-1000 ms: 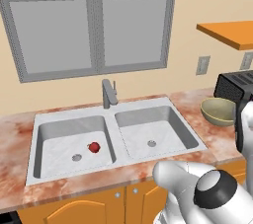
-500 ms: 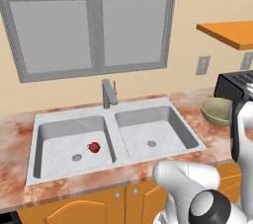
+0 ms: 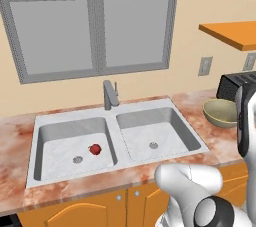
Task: Pick the apples from the cabinet and place them in one bowl. Pick the bell pepper from the sink and place it in the other bowl.
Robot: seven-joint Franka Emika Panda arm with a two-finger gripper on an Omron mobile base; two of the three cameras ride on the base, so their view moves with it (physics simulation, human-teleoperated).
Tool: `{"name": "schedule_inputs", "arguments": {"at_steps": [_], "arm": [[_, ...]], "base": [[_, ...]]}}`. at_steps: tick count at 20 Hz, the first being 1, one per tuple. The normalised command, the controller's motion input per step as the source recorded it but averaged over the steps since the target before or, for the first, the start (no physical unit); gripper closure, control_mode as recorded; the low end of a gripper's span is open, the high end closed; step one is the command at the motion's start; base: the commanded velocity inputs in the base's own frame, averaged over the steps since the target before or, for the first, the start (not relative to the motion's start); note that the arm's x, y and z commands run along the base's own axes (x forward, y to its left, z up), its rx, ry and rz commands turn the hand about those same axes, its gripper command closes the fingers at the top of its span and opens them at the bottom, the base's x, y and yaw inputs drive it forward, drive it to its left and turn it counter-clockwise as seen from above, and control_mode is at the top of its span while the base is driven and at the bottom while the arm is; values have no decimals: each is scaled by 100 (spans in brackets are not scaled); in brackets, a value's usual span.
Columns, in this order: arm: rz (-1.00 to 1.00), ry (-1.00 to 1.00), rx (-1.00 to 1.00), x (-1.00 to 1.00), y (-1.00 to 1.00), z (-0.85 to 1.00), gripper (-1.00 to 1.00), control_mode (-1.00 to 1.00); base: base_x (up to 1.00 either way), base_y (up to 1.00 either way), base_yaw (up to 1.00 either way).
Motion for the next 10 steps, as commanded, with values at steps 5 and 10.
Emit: {"name": "schedule_inputs", "arguments": {"at_steps": [5,10], "arm": [[23,16,0,-8,38,27,-100,-100],[18,31,1,0,43,7,-100,-100]], "base": [[0,0,0],[0,0,0]]}}
